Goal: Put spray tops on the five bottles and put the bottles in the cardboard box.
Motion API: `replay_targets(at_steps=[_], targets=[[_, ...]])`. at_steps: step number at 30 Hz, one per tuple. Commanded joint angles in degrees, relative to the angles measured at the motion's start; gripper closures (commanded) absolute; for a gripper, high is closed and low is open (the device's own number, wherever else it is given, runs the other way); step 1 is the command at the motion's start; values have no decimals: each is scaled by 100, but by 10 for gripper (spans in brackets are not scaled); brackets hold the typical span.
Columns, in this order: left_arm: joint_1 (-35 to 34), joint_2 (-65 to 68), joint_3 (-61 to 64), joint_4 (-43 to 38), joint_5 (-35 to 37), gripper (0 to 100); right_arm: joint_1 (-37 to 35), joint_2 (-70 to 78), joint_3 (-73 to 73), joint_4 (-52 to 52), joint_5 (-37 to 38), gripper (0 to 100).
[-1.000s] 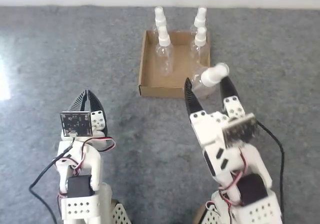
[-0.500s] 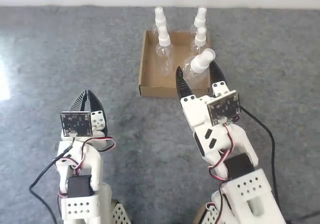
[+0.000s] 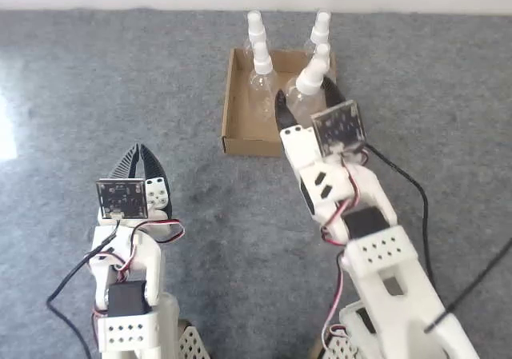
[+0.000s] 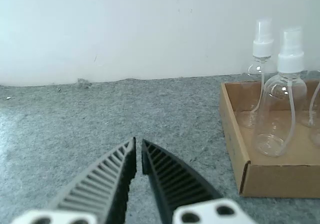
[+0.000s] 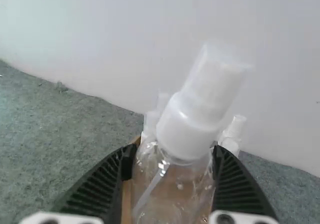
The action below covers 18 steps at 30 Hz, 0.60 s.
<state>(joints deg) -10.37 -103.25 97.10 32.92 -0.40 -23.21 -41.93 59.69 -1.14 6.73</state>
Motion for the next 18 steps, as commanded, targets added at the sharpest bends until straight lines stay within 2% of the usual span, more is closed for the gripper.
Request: replay_targets(at_steps=[1,10,18], targets=[[-26,-132,-57,-132,-53,984,75,321,-598,-136,-62,854],[-26,-132,-57,-132,-53,984,75,1323,-1099,-180,-62,853],[-26,-132,-57,-132,-53,984,75,2185,-1134,-1042,-53,853]])
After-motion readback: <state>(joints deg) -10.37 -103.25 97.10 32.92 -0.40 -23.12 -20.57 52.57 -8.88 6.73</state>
